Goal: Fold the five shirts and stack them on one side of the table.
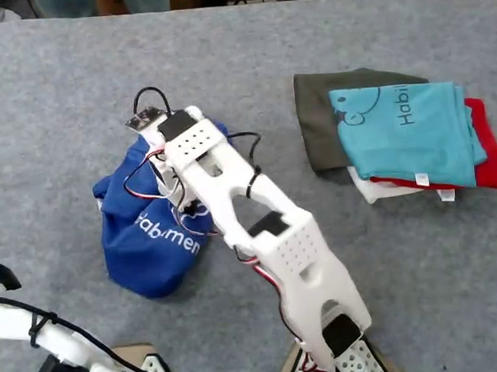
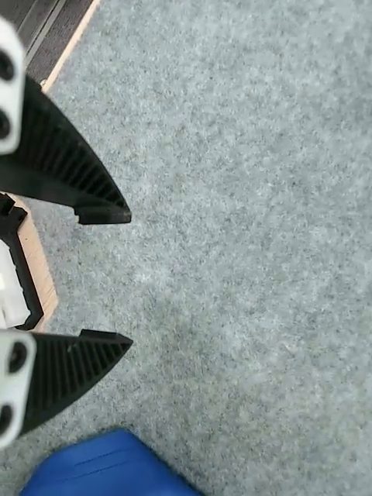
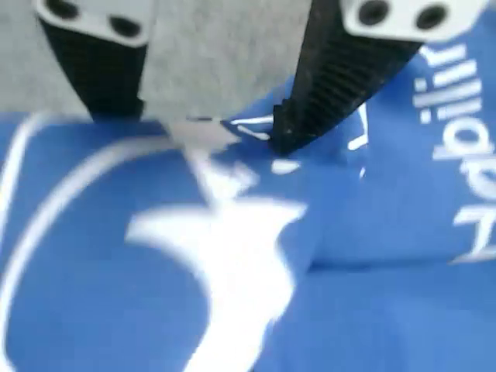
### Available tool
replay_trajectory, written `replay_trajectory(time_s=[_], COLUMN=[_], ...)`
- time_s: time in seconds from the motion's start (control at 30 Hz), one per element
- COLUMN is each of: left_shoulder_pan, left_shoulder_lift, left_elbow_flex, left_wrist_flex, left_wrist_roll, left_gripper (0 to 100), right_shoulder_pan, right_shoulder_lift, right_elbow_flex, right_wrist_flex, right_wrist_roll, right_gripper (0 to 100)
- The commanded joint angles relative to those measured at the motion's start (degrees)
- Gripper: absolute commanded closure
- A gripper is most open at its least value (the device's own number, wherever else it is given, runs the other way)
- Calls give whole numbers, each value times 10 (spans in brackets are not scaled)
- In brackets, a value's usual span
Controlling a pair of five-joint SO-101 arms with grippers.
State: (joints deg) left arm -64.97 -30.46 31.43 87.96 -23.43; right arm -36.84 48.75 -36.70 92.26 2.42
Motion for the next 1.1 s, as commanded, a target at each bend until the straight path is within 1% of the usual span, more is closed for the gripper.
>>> replay_trajectory(time_s=[0.0,0.13,0.2,0.27,0.37,0.47,0.57,0.87,1.07], left_shoulder_pan=[0,0,1,2,3,3,3,3,3], left_shoulder_lift=[-16,-16,-15,-15,-15,-15,-15,-15,-15], left_elbow_flex=[-3,-7,-3,-2,-2,-2,-2,-2,-1], left_wrist_flex=[1,1,1,-6,-25,-29,-28,-27,-27], left_wrist_roll=[-8,-8,-8,-6,-5,-5,-4,-4,-4], left_gripper=[762,762,762,762,762,762,762,762,762], right_shoulder_pan=[2,2,11,25,41,40,37,32,0], right_shoulder_lift=[51,95,109,111,97,63,13,-151,-229], right_elbow_flex=[-84,-159,-189,-198,-188,-138,-53,199,274], right_wrist_flex=[-4,53,88,91,91,91,90,90,90], right_wrist_roll=[-5,-6,-6,-11,-39,-55,-63,-58,-58], right_gripper=[856,988,974,985,985,985,985,985,985])
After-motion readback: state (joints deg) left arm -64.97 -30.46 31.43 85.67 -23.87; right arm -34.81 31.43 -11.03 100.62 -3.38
